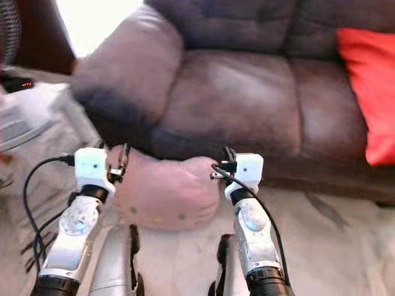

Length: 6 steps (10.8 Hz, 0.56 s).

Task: Move the pillow to the sofa from floor

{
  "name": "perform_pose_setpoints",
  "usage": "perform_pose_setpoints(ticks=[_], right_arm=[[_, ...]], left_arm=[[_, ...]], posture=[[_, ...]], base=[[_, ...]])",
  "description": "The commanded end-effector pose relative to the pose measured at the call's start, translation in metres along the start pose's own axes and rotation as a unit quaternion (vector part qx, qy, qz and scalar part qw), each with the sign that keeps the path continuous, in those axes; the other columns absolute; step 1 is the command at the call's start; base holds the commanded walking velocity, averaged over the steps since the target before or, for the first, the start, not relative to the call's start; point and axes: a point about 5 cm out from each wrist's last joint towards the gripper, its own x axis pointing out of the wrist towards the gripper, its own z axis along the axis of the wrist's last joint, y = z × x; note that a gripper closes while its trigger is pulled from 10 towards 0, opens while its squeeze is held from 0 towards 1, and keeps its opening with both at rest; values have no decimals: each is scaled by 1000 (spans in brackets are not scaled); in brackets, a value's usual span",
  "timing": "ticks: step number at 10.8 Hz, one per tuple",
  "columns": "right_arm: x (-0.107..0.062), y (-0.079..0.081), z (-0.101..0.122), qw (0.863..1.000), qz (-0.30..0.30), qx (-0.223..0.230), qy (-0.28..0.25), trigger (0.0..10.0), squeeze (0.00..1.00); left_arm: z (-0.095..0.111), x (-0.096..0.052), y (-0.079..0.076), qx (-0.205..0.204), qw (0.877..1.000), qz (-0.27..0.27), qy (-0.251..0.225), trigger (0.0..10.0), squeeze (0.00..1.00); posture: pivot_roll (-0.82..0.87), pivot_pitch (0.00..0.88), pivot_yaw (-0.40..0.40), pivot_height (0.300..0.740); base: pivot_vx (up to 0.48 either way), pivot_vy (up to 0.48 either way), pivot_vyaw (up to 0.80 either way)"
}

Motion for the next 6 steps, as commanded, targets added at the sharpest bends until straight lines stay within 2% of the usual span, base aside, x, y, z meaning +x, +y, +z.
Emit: perform_pose_setpoints(ticks=[1,6], right_arm=[[-1,-1,0,1000,-2,-1,1,10000,0],[0,-2,1,1000,-6,3,-4,10000,0]], left_arm=[[-2,-1,0,1,1000,-1,9,10000,0],[-3,-1,3,-5,1000,3,14,10000,0]], posture=[[149,177,-28,531],[149,177,-27,531]], base=[[0,0,0],[0,0,0]])
